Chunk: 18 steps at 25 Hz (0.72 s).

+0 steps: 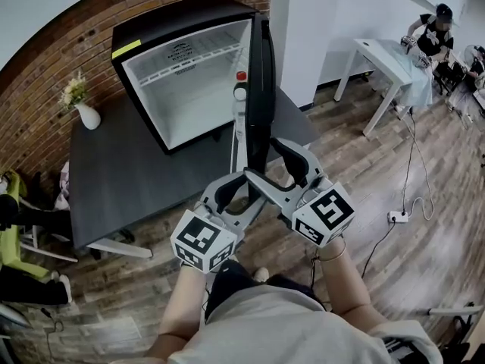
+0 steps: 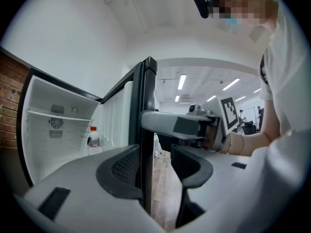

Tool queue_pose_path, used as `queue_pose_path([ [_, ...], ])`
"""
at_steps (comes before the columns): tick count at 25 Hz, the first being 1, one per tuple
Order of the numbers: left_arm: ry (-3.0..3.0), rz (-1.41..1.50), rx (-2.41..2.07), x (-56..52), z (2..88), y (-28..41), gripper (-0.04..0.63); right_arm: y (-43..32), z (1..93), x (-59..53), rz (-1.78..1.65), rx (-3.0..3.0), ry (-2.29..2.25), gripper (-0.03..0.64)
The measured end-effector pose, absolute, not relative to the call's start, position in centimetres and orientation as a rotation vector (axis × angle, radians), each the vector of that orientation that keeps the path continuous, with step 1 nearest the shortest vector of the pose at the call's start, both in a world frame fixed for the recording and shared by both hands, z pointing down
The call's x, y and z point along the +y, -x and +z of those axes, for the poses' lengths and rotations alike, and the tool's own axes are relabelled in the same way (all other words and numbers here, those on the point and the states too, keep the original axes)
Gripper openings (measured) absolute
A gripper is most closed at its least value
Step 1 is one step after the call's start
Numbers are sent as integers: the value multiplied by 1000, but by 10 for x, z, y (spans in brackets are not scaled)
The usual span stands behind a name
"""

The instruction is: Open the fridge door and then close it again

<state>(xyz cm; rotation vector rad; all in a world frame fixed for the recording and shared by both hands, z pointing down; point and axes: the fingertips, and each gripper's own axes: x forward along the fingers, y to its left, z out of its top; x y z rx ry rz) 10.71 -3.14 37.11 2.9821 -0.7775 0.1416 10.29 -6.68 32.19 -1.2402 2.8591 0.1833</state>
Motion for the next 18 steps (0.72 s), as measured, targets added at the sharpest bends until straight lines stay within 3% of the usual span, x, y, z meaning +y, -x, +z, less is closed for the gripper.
queue_pose_path([
  [10,-3013,199,-614,-17,382,-157,196,-157,327,-63,229,2780,1512,288],
  [18,-2965,189,-684,-31,382,-164,169,-213,329,-55,181,2666,1657,190],
])
